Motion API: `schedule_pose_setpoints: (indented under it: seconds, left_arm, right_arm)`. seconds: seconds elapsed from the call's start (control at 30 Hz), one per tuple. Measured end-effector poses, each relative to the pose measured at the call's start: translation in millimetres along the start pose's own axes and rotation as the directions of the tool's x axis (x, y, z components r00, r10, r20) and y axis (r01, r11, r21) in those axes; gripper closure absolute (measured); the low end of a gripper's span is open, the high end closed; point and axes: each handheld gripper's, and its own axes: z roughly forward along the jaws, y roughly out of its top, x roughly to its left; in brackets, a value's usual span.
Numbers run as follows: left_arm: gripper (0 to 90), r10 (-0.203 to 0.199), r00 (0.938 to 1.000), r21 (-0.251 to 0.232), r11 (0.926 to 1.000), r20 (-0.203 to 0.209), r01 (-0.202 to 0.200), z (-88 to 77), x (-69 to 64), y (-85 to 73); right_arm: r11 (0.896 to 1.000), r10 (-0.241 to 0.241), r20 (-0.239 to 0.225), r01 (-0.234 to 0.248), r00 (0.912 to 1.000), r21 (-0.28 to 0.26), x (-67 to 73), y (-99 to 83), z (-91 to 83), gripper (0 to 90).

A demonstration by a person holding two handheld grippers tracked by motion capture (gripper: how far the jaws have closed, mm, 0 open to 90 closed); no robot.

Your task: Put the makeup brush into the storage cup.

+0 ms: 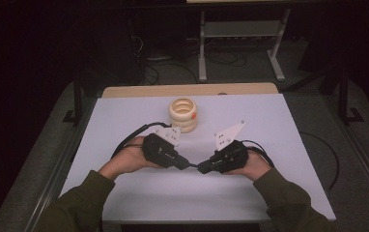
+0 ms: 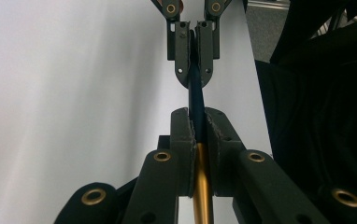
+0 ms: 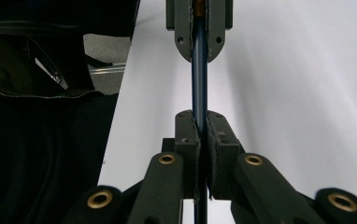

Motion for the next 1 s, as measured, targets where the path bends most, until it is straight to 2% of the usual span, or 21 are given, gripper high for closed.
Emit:
schedule_pose_setpoints:
  seconds: [0.17, 0.23, 0.5, 0.7, 0.8, 0.87, 0.93, 1.0]
  left_arm:
    - [83.0, -0.003, 1.0, 0.005, 1.0, 0.002, 0.003, 0.4, -0.4, 0.5]
    - [83.1, 0.0, 1.0, 0.009, 1.0, 0.005, 0.0, 0.9, 0.4, 0.5]
    - [83.4, -0.002, 1.0, 0.023, 0.9997, 0.004, 0.002, 1.4, 0.7, 0.5]
    - [83.4, 0.002, 1.0, 0.05, 0.9987, 0.007, -0.002, 4.3, 0.5, 1.6]
    - [83.4, 0.004, 1.0, 0.068, 0.9977, 0.002, -0.004, 6.4, -0.1, 2.2]
    - [83.4, 0.009, 1.0, 0.092, 0.9957, 0.003, -0.009, 8.7, -0.2, 3.6]
    - [83.4, -0.002, 1.0, 0.094, 0.9956, 0.001, 0.002, 10.2, -0.9, 4.4]
    - [83.4, 0.009, 1.0, 0.103, 0.9947, 0.003, -0.01, 10.0, 0.2, 5.4]
  right_arm:
    - [1.0, -0.009, 0.002, 0.009, 1.0, 0.007, 0.1, 0.4, -0.2, 83.7]
    - [0.999, -0.028, 0.007, 0.028, 0.9996, 0.016, -0.6, 0.6, 0.9, 83.6]
    - [0.999, -0.038, 0.008, 0.038, 0.9992, 0.022, -1.1, 1.2, 2.2, 83.1]
    - [0.997, -0.048, 0.015, 0.047, 0.9987, 0.055, -0.6, 4.3, 4.1, 80.0]
    - [0.996, -0.041, 0.016, 0.04, 0.999, 0.078, -0.4, 7.8, 3.4, 75.9]
    - [0.993, -0.043, 0.022, 0.04, 0.9988, 0.111, 0.1, 11.2, 3.3, 74.3]
    - [0.989, -0.05, 0.027, 0.046, 0.9984, 0.141, 0.5, 14.9, 2.7, 73.9]
    - [0.984, -0.051, 0.027, 0.046, 0.9983, 0.172, 0.7, 19.1, 2.0, 73.8]
